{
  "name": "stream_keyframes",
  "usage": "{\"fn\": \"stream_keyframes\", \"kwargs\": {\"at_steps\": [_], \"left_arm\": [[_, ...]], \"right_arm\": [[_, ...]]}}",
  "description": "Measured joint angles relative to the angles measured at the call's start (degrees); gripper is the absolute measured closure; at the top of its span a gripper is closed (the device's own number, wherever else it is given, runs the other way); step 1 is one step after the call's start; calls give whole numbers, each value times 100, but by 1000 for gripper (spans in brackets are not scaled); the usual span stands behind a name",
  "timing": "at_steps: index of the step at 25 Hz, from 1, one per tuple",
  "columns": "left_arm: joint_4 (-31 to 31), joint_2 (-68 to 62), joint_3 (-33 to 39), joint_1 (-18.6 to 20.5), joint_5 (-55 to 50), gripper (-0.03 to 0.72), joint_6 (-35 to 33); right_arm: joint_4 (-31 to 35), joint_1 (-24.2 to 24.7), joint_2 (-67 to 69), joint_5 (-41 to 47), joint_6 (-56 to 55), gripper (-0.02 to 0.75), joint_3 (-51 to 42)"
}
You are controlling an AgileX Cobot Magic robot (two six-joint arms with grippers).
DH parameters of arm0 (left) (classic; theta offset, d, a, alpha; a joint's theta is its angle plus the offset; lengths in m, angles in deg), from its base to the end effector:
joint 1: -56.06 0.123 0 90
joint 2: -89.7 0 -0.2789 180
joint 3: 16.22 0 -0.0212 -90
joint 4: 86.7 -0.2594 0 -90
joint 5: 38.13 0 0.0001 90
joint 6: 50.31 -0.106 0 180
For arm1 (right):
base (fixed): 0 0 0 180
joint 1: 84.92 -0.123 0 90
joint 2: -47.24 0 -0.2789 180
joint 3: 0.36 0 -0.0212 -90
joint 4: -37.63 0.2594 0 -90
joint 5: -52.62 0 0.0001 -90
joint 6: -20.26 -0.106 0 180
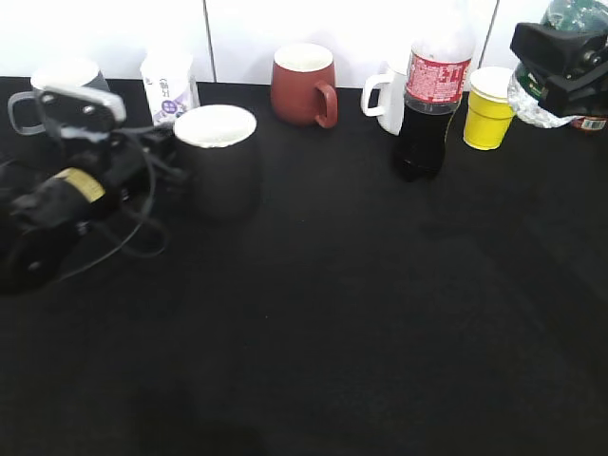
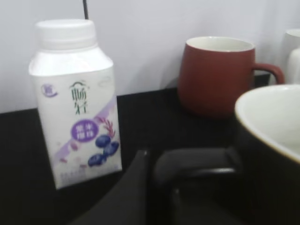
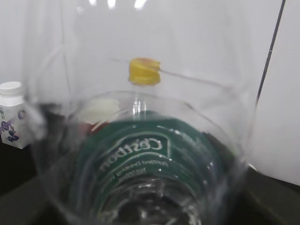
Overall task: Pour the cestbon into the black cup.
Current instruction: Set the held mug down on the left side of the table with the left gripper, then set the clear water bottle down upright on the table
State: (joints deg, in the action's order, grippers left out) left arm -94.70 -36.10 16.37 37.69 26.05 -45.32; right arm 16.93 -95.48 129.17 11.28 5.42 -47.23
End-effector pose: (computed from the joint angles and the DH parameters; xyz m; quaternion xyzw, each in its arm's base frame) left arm 0.3595 -0.1334 0.1076 0.1497 0.7183 -0.1623 0.6598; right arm 0.2701 0.0755 0.2542 -0.1535 0.6862 0.1412 0.6969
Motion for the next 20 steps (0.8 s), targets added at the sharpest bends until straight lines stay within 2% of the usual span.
{"fn": "stream_keyframes", "kwargs": {"at_steps": [6,7,10,16,20], "left_arm": [[237,-485,-376,0,173,652,-11],[206,-490,-376,0,237,612,28],[121,-490,-326,0,329,431,89],[217,84,595,0,503,407,99],[159,960,1559,0,497,407,104]], "right_arm": [[0,0,0,0,-6,245,0],[0,0,0,0,-6,245,0],[0,0,0,-6,-6,245,0],[20,0,0,99,-12,245,0],[846,0,516,407,690,245,0]]}}
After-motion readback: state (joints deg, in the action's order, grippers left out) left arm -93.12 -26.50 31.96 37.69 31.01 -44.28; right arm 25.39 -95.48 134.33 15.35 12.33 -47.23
